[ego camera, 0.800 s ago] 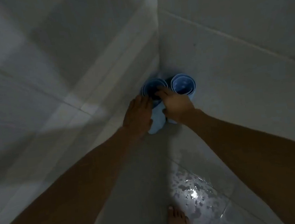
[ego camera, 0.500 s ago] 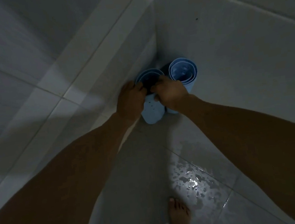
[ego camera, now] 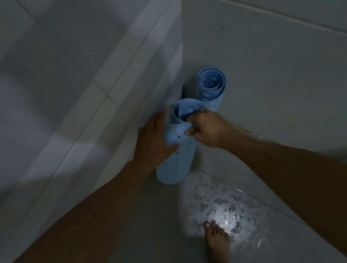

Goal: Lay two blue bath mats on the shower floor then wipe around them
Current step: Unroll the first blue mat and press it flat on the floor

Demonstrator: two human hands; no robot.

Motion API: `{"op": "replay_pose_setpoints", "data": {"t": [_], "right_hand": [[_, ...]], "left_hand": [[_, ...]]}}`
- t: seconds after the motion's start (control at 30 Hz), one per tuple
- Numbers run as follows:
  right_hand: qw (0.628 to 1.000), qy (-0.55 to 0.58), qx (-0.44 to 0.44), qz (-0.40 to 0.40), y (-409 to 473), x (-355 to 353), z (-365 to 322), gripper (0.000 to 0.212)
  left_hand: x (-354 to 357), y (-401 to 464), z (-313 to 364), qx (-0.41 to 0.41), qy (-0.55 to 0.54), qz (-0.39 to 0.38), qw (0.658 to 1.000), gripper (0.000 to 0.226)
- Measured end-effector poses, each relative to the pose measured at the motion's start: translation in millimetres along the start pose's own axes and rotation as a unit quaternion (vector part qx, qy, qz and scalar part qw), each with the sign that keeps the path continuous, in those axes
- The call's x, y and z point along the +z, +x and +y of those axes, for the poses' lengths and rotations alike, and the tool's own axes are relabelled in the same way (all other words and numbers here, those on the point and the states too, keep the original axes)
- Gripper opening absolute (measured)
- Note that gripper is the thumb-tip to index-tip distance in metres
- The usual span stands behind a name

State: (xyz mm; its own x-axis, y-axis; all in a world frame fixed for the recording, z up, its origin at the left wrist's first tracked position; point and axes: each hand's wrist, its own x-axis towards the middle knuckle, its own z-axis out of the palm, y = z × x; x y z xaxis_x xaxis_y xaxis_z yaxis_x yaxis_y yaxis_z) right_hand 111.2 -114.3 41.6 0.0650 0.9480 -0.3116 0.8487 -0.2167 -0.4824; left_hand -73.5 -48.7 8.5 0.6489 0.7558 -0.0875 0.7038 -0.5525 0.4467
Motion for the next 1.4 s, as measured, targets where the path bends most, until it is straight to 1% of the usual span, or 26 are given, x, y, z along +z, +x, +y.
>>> {"op": "replay_pose_setpoints", "data": {"t": [0.03, 0.1, 0.13, 0.17, 0.23, 0.27, 0.33, 0.37, 0.43, 0.47, 0.53, 0.6, 0.7, 0.77, 0.8, 0.87, 0.97, 1.0, 1.03, 1.1, 1.13, 1.17, 1.2, 1.27, 1.33, 1.4], "right_hand": [[1.000, 0.008, -0.007, 0.000, -11.8, 0.9, -7.7, 0.017], [1.000, 0.014, -0.022, -0.007, -35.1, 3.3, -23.2, 0.008], [1.000, -0.001, -0.018, -0.010, -47.3, 4.1, -31.5, 0.022], [1.000, -0.014, -0.013, -0.009, -59.1, 6.4, -37.3, 0.028], [1.000, -0.012, -0.002, 0.000, -80.7, 9.4, -47.4, 0.026], [1.000, -0.006, 0.001, -0.005, -91.6, 9.3, -51.5, 0.025], [0.999, -0.016, 0.006, -0.036, -115.1, 1.6, -53.6, 0.030], [0.997, -0.046, 0.007, -0.069, -128.0, -6.7, -53.4, 0.039], [0.978, -0.160, 0.010, -0.135, -153.7, -24.3, -49.5, 0.059], [0.964, -0.215, 0.009, -0.157, -166.7, -31.4, -46.6, 0.064], [0.952, -0.268, -0.003, -0.151, -192.5, -34.7, -39.0, 0.060], [0.954, -0.279, -0.018, -0.109, -219.3, -27.6, -32.5, 0.047], [0.967, -0.244, -0.020, -0.068, -260.2, -11.0, -24.4, 0.040], [0.978, -0.206, 0.010, -0.032, -289.2, 2.2, -15.8, 0.041], [0.983, -0.179, 0.029, -0.014, -301.7, 8.5, -11.4, 0.040], [0.990, -0.112, 0.088, 0.001, -337.1, 20.3, -1.3, 0.038], [0.987, -0.034, 0.156, 0.007, -395.7, 34.6, 17.2, 0.029], [0.986, -0.014, 0.167, 0.011, -414.3, 39.3, 22.8, 0.027], [0.984, 0.001, 0.178, 0.011, -432.9, 44.4, 27.6, 0.026], [0.981, 0.010, 0.196, 0.011, -469.6, 53.7, 36.0, 0.027], [0.980, 0.009, 0.198, 0.014, -486.5, 57.2, 38.9, 0.027], [0.980, 0.008, 0.197, 0.019, -502.5, 59.8, 40.0, 0.026], [0.981, 0.007, 0.195, 0.027, -517.1, 61.5, 40.5, 0.026], [0.978, 0.010, 0.201, 0.048, -544.3, 64.2, 41.8, 0.027], [0.977, 0.026, 0.199, 0.074, -566.9, 65.6, 43.5, 0.030], [0.985, -0.025, 0.151, 0.080, -588.5, 64.9, 52.5, 0.042]], "left_hand": [[-0.6, -7.1, 1.1, 0.037, 0.012, -0.009, 0.999, 0.104], [-4.9, -22.2, 9.0, 0.089, -0.017, -0.024, 0.996, 0.095], [-10.2, -29.8, 14.9, 0.091, -0.048, -0.047, 0.994, 0.087], [-16.1, -36.9, 20.6, 0.083, -0.079, -0.074, 0.991, 0.076], [-24.7, -49.3, 30.8, 0.068, -0.097, -0.101, 0.988, 0.051], [-30.0, -57.8, 36.9, 0.066, -0.108, -0.102, 0.987, 0.045], [-31.5, -74.5, 44.0, 0.062, -0.163, -0.112, 0.978, 0.038], [-30.3, -82.8, 46.9, 0.066, -0.189, -0.121, 0.972, 0.035], [-30.3, -98.3, 54.0, 0.095, -0.220, -0.129, 0.962, 0.034], [-30.8, -103.7, 58.9, 0.117, -0.224, -0.134, 0.958, 0.033], [-31.6, -110.1, 73.3, 0.143, -0.239, -0.155, 0.948, 0.030], [-31.5, -114.9, 92.2, 0.148, -0.250, -0.186, 0.939, 0.036], [-19.9, -125.2, 113.9, 0.244, -0.181, -0.214, 0.929, 0.072], [-7.7, -139.9, 128.5, 0.314, -0.062, -0.191, 0.928, 0.083], [-2.8, -148.3, 134.9, 0.336, -0.005, -0.161, 0.928, 0.082], [8.0, -170.5, 155.8, 0.371, 0.076, -0.088, 0.921, 0.068], [29.0, -205.6, 194.5, 0.413, 0.105, -0.025, 0.904, 0.037], [35.2, -216.2, 208.9, 0.415, 0.113, -0.034, 0.902, 0.033], [41.0, -227.5, 224.1, 0.403, 0.124, -0.073, 0.904, 0.037], [49.7, -251.7, 258.9, 0.354, 0.136, -0.190, 0.905, 0.060], [52.4, -262.0, 275.7, 0.341, 0.126, -0.227, 0.903, 0.074], [55.3, -272.5, 291.3, 0.346, 0.117, -0.247, 0.897, 0.084], [58.6, -282.6, 305.7, 0.362, 0.119, -0.253, 0.889, 0.084], [69.5, -297.1, 330.8, 0.378, 0.133, -0.257, 0.880, 0.059], [78.0, -311.4, 348.0, 0.358, 0.099, -0.253, 0.893, 0.032], [85.7, -324.7, 355.9, 0.349, 0.056, -0.258, 0.899, 0.020]]}}
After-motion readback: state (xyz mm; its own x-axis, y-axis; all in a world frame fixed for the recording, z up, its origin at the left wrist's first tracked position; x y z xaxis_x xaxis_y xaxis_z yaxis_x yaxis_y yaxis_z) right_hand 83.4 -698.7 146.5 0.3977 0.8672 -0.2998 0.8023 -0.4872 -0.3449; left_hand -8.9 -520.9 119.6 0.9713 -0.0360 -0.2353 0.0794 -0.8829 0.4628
